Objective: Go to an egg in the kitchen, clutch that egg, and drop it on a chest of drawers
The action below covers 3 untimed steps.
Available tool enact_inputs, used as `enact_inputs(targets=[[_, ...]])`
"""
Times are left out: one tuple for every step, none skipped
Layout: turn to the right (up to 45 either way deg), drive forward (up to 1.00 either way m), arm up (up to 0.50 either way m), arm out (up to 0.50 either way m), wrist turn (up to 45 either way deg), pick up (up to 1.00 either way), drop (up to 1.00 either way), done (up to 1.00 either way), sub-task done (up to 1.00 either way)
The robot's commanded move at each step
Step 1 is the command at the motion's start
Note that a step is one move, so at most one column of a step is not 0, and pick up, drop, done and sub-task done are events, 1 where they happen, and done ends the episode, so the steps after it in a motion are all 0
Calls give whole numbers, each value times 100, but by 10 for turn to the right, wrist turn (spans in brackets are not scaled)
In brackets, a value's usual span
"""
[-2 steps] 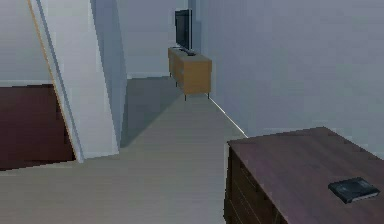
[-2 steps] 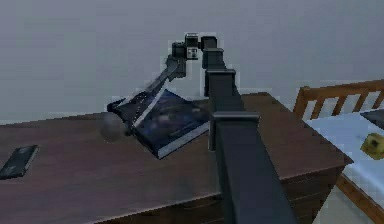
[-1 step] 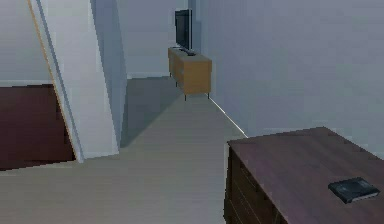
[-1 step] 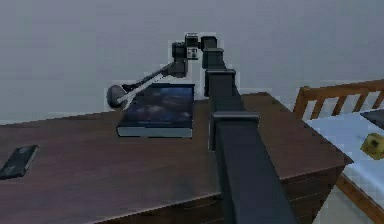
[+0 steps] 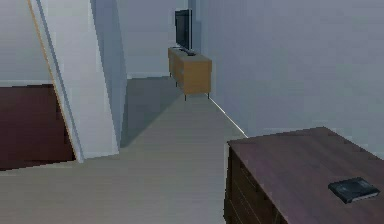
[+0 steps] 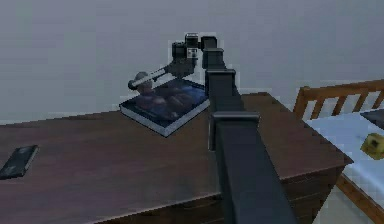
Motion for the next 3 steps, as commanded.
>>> enact_inputs(targets=[[0,0,-4,0,0,0,0,0,0],[0,0,-32,0,0,0,0,0,0],[0,0,0,0,0,0,100,0,0]])
